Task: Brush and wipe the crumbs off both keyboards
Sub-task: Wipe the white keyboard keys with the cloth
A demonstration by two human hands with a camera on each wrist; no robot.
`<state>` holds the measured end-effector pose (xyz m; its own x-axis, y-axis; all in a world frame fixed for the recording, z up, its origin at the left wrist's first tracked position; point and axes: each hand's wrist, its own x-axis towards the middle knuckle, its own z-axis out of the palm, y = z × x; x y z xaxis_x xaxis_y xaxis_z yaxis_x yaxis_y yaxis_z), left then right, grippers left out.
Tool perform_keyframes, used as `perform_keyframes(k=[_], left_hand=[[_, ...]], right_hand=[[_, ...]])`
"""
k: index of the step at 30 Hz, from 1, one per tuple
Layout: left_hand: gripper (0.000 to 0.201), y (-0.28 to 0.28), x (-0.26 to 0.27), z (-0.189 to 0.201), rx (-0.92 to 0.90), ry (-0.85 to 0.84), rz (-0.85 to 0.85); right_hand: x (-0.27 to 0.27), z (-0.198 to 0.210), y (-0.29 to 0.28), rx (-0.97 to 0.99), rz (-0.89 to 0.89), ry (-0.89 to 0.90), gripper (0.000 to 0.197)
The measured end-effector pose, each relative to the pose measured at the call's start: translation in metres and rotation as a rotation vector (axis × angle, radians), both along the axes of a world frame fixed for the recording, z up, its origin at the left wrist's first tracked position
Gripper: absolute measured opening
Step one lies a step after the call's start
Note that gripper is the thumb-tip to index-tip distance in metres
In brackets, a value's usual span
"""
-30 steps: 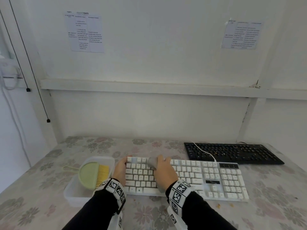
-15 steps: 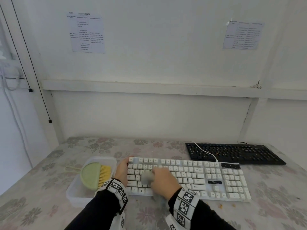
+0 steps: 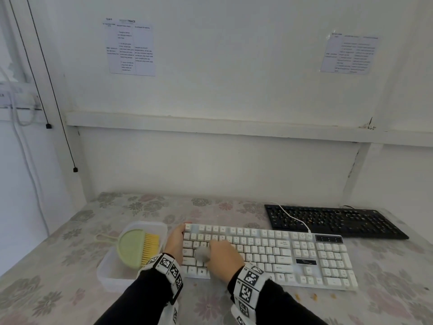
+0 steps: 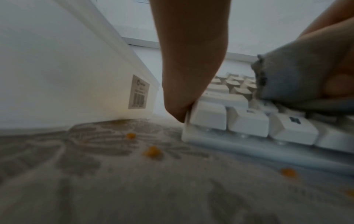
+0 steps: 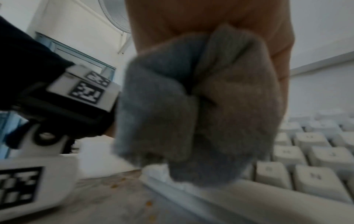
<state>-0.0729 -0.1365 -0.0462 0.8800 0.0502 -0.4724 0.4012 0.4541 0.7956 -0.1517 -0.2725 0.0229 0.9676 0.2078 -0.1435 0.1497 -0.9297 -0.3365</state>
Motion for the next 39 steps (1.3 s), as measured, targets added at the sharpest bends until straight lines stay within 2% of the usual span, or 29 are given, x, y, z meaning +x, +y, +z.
perform_keyframes(k=[3, 7, 9, 12, 15, 20, 24, 26, 28, 30, 33, 35, 37, 39], left_hand=[[0.040, -0.002, -0.004, 0.004, -0.010, 0.012, -0.025], [0.037, 0.000, -0.004, 0.004, -0.020, 0.023, -0.033], [0.031, 0.000, -0.003, 0.003, -0.036, 0.001, -0.022], [0.030, 0.002, -0.001, -0.001, -0.036, -0.043, -0.023], [0.036, 0.005, -0.004, 0.002, 0.031, -0.079, -0.018], [0.024, 0.002, -0.003, 0.002, 0.054, -0.100, 0.042], [0.034, 0.000, -0.006, 0.004, 0.059, -0.053, -0.012], [0.035, 0.001, -0.009, 0.006, 0.057, -0.061, -0.028], [0.035, 0.001, -0.010, 0.007, 0.037, -0.078, -0.040], [0.029, 0.001, -0.011, 0.008, 0.040, -0.091, -0.026], [0.030, 0.002, -0.013, 0.011, 0.072, -0.137, 0.012], [0.037, 0.003, -0.011, 0.010, 0.101, -0.150, 0.040], [0.039, 0.002, -0.013, 0.011, 0.065, -0.123, 0.057], [0.034, 0.001, -0.015, 0.015, 0.031, -0.101, 0.054]], right_hand=[[-0.015, -0.003, 0.003, -0.106, 0.052, 0.099, 0.027], [-0.013, 0.006, 0.003, -0.209, 0.102, 0.197, 0.029], [-0.003, 0.012, 0.003, -0.074, 0.053, 0.119, 0.031], [0.011, 0.016, 0.011, 0.160, -0.034, -0.127, 0.031], [0.016, 0.014, 0.020, 0.123, -0.028, -0.213, 0.033], [0.007, 0.001, 0.021, -0.002, 0.056, -0.059, 0.028], [-0.004, -0.008, 0.016, -0.121, 0.139, 0.088, 0.029], [-0.002, -0.005, 0.015, -0.234, 0.174, 0.148, 0.032], [0.002, 0.003, 0.014, -0.252, 0.165, 0.166, 0.034], [0.007, 0.012, 0.014, -0.110, 0.081, 0.093, 0.030], [0.016, 0.022, 0.021, 0.128, 0.000, -0.202, 0.022], [0.024, 0.020, 0.027, 0.131, 0.027, -0.293, 0.031], [0.028, 0.014, 0.030, 0.054, 0.082, -0.282, 0.040], [0.027, 0.008, 0.029, -0.021, 0.133, -0.259, 0.043]])
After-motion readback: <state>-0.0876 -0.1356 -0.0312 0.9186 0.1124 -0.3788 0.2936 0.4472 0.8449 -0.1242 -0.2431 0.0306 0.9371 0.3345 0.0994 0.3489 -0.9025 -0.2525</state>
